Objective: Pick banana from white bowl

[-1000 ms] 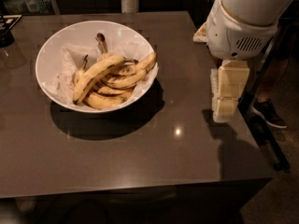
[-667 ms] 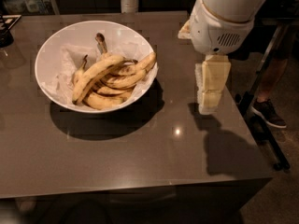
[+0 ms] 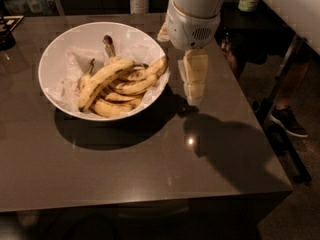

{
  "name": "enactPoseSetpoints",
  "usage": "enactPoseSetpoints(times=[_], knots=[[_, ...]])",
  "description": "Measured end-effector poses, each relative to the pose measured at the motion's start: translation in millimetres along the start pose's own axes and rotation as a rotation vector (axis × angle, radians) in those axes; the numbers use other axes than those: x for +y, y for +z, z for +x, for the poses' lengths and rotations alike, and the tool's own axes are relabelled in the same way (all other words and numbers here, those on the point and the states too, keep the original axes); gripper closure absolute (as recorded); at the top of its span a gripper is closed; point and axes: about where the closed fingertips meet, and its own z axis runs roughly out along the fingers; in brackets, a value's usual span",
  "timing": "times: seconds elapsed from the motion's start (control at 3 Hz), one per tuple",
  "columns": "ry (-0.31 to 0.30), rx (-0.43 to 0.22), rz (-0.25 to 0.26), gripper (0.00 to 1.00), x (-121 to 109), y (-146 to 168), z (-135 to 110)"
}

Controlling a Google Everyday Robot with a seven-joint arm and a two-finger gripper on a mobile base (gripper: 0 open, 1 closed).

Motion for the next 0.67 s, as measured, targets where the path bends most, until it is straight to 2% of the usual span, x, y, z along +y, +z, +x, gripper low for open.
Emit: enactPoseSetpoints(times=[0.67], knots=[[-0.041,-0.024,0.027,0.0,-20.1,6.6,-11.1]])
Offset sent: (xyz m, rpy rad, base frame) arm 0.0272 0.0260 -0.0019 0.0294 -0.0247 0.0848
